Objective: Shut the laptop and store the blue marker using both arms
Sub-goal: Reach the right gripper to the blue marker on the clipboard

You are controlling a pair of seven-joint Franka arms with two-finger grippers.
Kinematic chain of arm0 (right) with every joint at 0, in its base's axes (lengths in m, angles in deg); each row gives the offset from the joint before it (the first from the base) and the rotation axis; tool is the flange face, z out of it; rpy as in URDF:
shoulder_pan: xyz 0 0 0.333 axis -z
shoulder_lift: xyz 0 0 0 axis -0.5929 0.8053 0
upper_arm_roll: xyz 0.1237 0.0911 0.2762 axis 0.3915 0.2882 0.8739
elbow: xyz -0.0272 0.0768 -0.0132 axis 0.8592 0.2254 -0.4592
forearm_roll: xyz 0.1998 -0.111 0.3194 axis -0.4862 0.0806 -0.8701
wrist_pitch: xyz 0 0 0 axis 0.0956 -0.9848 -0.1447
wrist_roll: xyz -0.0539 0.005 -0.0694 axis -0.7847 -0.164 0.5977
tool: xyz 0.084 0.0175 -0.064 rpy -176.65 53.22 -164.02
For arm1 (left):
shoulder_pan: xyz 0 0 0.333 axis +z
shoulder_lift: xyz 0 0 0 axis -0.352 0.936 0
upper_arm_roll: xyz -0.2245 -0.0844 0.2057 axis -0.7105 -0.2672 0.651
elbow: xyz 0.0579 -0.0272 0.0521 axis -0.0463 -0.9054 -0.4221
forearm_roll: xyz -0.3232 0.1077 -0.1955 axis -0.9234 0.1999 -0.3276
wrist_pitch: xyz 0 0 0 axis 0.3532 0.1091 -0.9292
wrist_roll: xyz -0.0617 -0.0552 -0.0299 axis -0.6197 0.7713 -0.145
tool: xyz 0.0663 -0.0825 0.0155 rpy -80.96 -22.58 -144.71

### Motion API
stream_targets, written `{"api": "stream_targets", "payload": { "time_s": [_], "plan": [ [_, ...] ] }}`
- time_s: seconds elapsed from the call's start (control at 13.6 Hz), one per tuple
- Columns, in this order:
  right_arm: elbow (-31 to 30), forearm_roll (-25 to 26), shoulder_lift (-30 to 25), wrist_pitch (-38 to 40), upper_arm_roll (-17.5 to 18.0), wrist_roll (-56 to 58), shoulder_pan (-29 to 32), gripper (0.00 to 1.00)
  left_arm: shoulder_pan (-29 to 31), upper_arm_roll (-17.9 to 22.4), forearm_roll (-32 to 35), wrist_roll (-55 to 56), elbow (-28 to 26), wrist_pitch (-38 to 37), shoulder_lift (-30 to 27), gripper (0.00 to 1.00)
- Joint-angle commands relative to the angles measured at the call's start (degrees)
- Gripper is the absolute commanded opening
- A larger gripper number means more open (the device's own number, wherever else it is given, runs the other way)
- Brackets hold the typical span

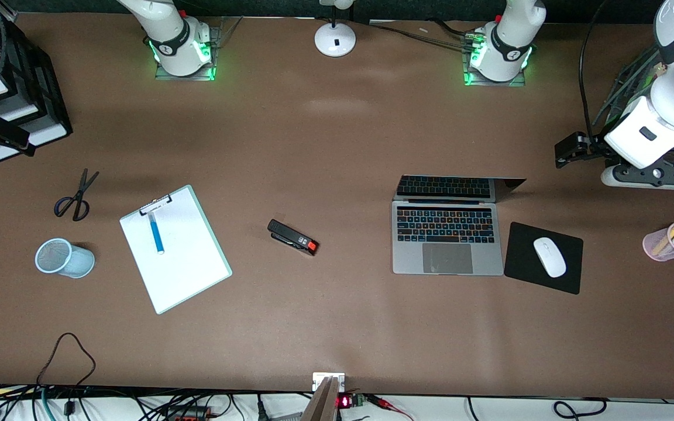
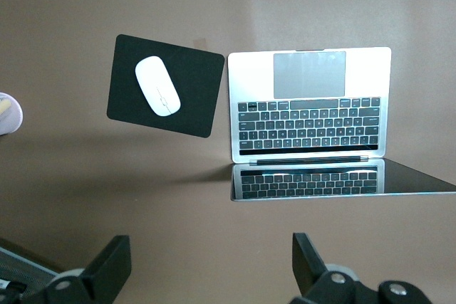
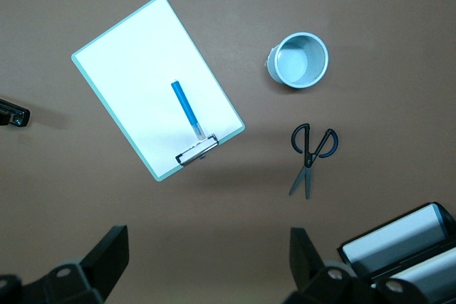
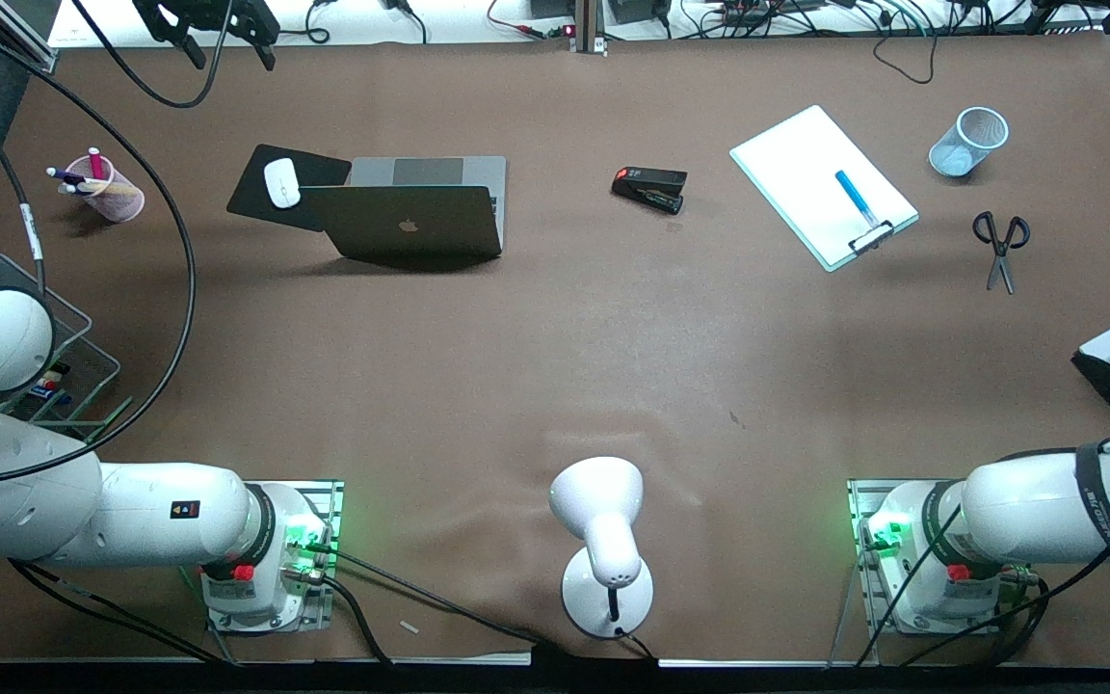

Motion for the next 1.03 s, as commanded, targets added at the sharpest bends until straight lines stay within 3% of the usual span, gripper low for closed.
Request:
{"api": "stream_targets", "payload": {
  "time_s": [0.0,0.59,0.96],
  "plan": [
    [-0.22,0.67,-0.97,1.17,0.27,-0.05,0.19,1.00,0.00,-0.36,-0.11,0.21,1.31,-1.05,0.46,1.00],
    [-0.13,-0.56,2.01,-2.34,0.45,-0.14,-0.16,1.00,-0.09,-0.36,-0.11,0.47,1.31,-1.22,0.72,1.00],
    [-0.04,0.23,8.96,-6.38,0.36,0.03,-3.07,1.00,-0.44,-0.36,-0.20,-0.06,1.40,-4.99,3.71,1.00]
  ]
}}
